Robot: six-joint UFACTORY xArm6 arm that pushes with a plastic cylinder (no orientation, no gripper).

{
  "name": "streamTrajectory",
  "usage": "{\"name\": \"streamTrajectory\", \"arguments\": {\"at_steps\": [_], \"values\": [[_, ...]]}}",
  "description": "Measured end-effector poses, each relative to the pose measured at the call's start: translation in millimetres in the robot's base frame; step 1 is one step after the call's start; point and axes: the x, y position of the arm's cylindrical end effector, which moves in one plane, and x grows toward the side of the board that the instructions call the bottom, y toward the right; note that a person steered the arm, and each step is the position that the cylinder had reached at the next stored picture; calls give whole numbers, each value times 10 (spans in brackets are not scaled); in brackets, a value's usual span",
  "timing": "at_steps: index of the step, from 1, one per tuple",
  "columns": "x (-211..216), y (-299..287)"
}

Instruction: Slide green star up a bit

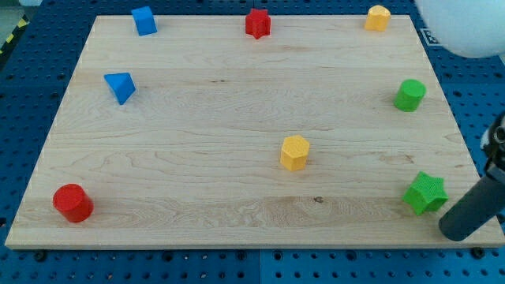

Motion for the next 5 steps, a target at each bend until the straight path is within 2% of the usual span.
{"name": "streamTrajectory", "arguments": {"at_steps": [2,5], "values": [[-93,-153],[-556,-198]]}}
